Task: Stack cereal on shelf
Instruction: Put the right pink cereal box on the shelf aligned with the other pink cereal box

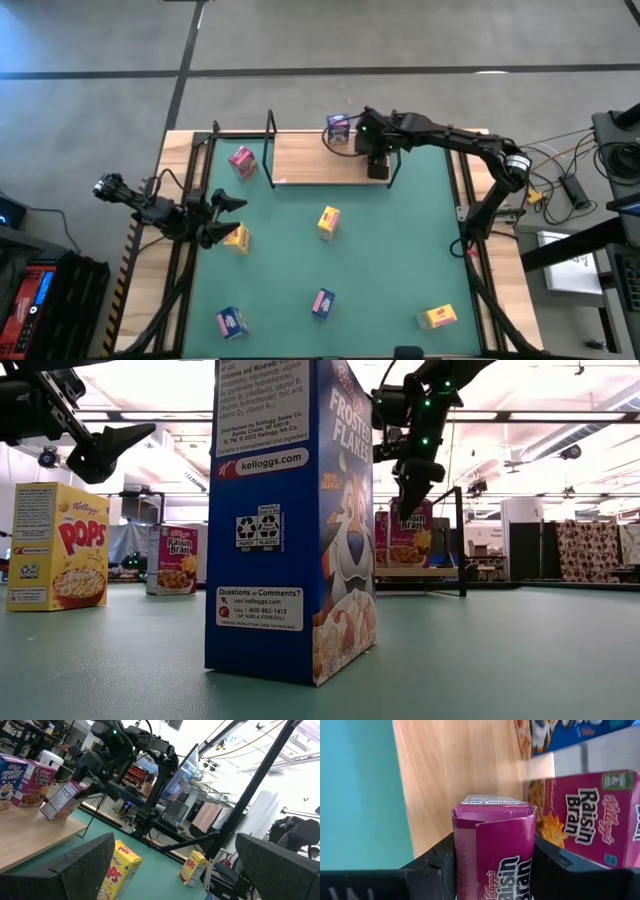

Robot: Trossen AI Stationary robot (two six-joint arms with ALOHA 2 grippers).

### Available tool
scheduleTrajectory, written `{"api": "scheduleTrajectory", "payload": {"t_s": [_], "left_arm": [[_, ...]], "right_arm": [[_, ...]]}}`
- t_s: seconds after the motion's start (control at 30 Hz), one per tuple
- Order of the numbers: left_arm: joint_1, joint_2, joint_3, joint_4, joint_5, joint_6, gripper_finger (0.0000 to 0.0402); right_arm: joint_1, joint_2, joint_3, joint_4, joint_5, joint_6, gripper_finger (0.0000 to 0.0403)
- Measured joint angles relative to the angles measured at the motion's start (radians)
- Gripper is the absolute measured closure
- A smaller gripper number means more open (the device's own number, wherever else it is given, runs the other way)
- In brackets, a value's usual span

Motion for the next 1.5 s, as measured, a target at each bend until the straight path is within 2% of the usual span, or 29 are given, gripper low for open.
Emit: {"api": "scheduleTrajectory", "payload": {"t_s": [0.2,0.6,0.97,1.5], "left_arm": [[0.0,0.0,0.0,0.0,0.0,0.0,0.0003],[0.0,0.0,0.0,0.0,0.0,0.0,0.0003],[0.0,0.0,0.0,0.0,0.0,0.0,0.0003],[0.0,0.0,0.0,0.0,0.0,0.0,0.0003]], "right_arm": [[-0.014,0.0,0.042,0.006,-0.096,0.048,0.0234],[-0.027,0.021,0.039,-0.001,-0.079,0.074,0.0231],[-0.028,0.078,0.038,0.003,-0.042,0.06,0.0186],[-0.044,0.076,0.079,0.023,-0.017,-0.011,0.0184]]}}
